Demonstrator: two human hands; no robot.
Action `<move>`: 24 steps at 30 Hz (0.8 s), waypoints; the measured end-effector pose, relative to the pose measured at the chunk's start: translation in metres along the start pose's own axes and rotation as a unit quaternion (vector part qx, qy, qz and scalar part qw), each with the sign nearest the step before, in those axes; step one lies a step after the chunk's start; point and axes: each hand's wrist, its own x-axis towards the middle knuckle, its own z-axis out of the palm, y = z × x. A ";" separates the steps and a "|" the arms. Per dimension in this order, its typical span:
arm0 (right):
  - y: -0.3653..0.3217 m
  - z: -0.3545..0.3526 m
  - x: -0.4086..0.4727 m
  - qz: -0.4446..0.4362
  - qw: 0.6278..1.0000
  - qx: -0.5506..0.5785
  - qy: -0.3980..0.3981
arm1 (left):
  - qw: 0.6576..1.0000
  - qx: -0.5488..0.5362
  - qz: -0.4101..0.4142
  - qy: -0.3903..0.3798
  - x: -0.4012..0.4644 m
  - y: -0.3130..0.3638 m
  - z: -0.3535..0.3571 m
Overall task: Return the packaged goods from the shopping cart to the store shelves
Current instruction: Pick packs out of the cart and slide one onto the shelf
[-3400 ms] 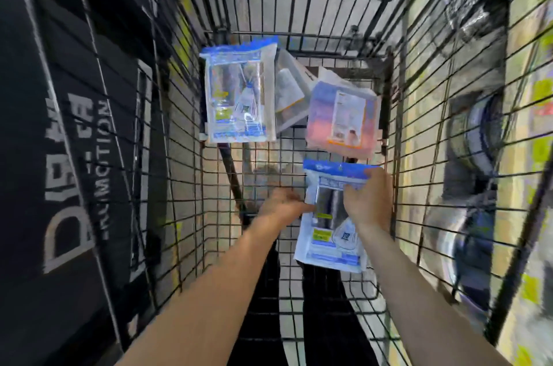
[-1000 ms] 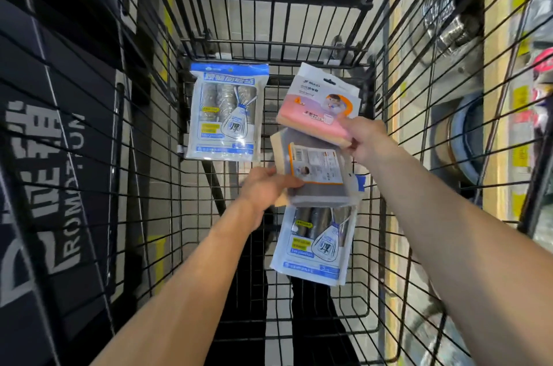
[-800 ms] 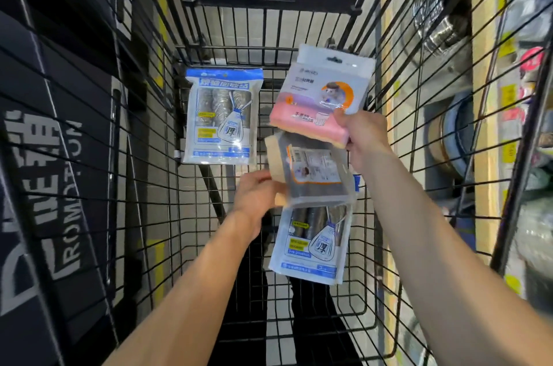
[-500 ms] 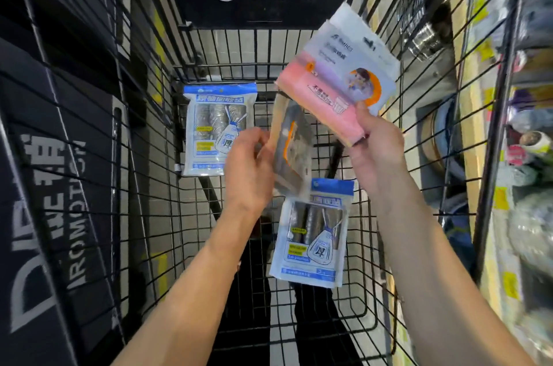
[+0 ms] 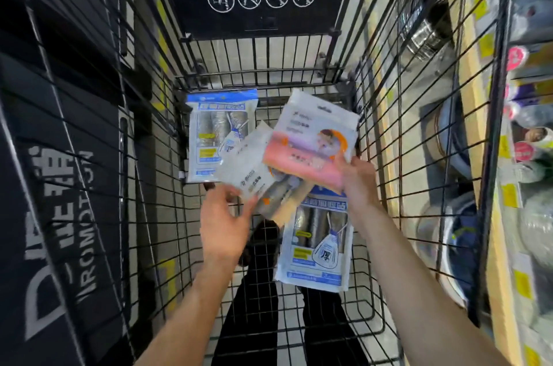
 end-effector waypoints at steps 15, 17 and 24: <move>0.020 0.000 -0.020 -0.008 0.994 -0.073 -0.084 | 0.848 -0.411 -0.333 0.025 0.014 0.037 0.013; 0.008 -0.012 -0.036 -0.040 0.997 -0.048 -0.053 | 0.864 -0.404 -0.294 0.059 0.009 0.045 -0.004; -0.040 -0.045 -0.103 -0.111 0.993 0.037 -0.030 | 0.877 -0.449 -0.157 0.067 0.001 0.120 -0.089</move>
